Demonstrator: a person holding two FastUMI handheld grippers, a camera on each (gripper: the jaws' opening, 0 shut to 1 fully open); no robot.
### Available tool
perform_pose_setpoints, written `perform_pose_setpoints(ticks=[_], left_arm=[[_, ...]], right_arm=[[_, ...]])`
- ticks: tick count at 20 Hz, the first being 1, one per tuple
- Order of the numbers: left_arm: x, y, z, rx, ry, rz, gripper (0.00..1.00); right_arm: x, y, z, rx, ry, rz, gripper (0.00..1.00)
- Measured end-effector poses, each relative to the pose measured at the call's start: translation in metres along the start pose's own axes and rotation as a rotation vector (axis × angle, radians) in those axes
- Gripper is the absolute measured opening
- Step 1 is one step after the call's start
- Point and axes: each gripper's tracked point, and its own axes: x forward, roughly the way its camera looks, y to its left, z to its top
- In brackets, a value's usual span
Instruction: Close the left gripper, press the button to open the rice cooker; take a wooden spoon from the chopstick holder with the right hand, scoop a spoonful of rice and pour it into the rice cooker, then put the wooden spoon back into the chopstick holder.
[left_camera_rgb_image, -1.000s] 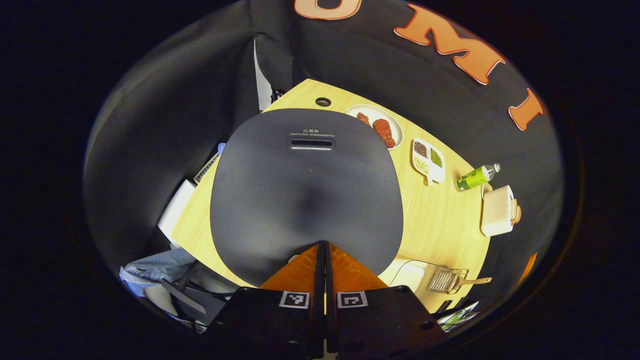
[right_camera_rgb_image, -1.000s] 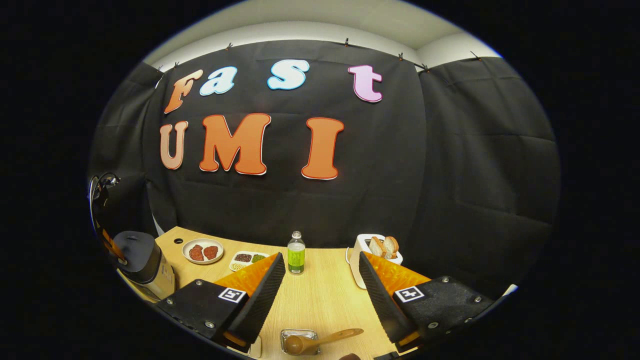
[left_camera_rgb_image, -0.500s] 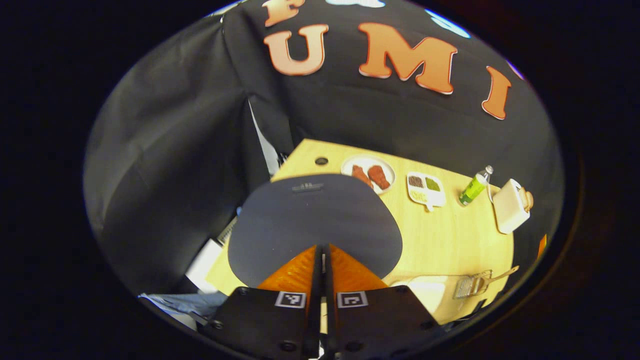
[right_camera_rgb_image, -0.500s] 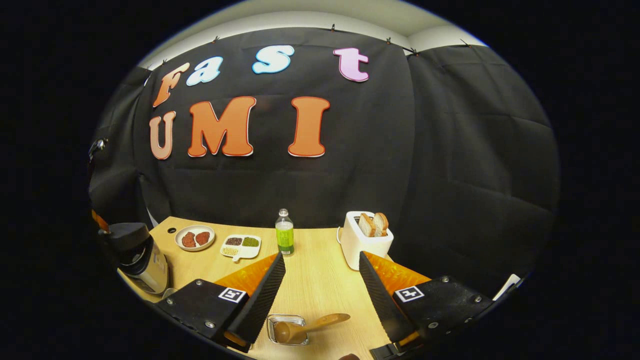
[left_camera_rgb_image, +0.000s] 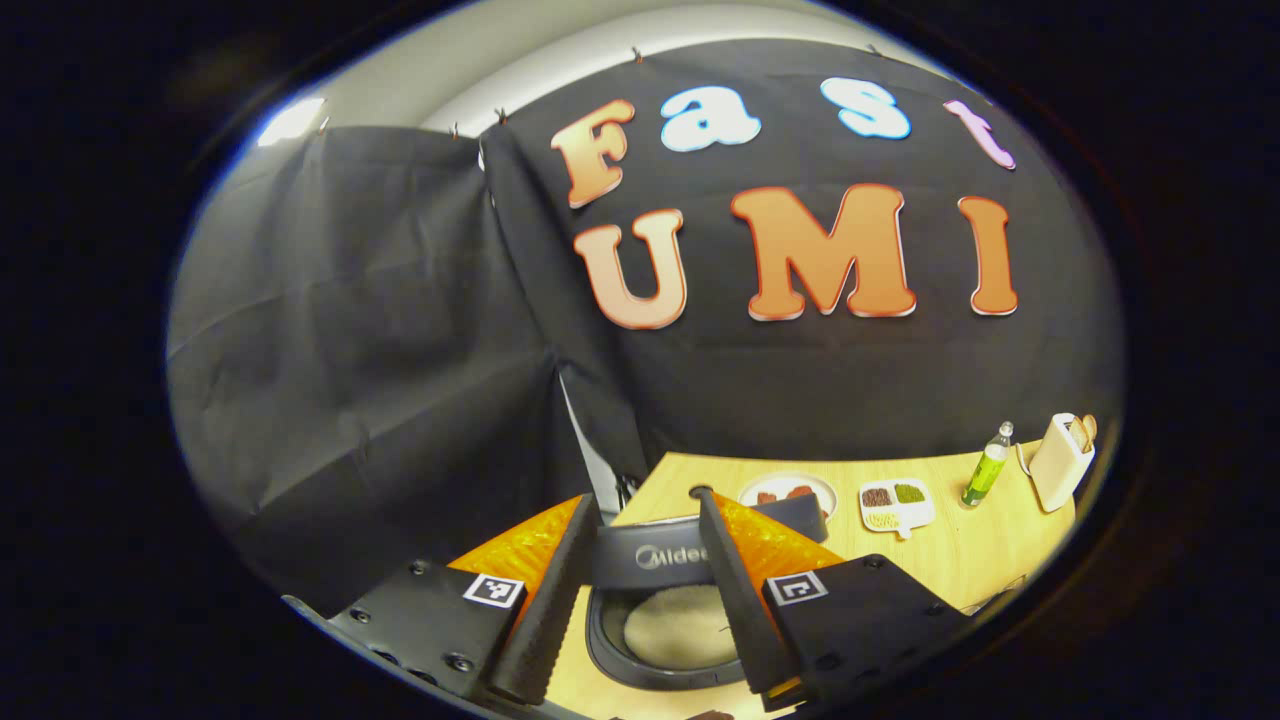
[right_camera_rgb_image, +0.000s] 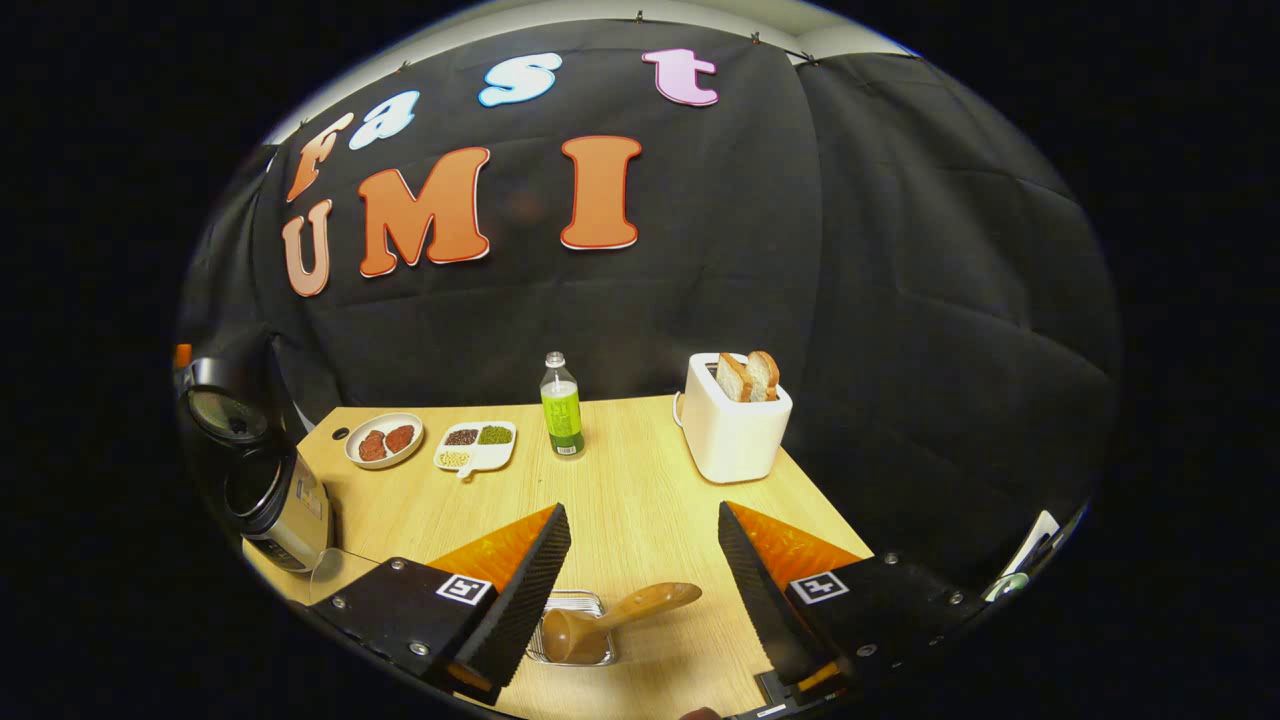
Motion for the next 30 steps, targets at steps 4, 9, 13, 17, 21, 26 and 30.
perform_pose_setpoints(ticks=[4, 9, 13, 17, 21, 26, 30], left_arm=[[-0.024, -0.031, 0.016, 0.024, -0.085, -0.067, 0.78], [-0.05, -0.047, 0.04, 0.065, -0.192, -0.093, 1.0], [-0.061, -0.052, 0.043, 0.076, -0.216, -0.091, 0.96], [-0.071, -0.052, 0.043, 0.067, -0.236, -0.092, 0.93], [-0.075, -0.052, 0.045, 0.073, -0.247, -0.095, 0.93], [-0.077, -0.052, 0.039, 0.082, -0.242, -0.105, 0.93], [-0.076, -0.052, 0.038, 0.079, -0.25, -0.112, 0.93]], right_arm=[[0.016, -0.002, -0.03, 0.006, 0.072, -0.008, 0.93], [0.03, -0.004, -0.069, 0.061, 0.168, -0.011, 0.93], [0.037, 0.009, -0.095, 0.159, 0.241, 0.031, 0.9], [0.042, 0.022, -0.109, 0.263, 0.298, 0.066, 0.77], [0.05, 0.026, -0.113, 0.339, 0.317, 0.066, 0.57], [0.05, 0.034, -0.118, 0.424, 0.335, 0.076, 0.22], [0.043, 0.041, -0.115, 0.421, 0.342, 0.09, 0.16]])
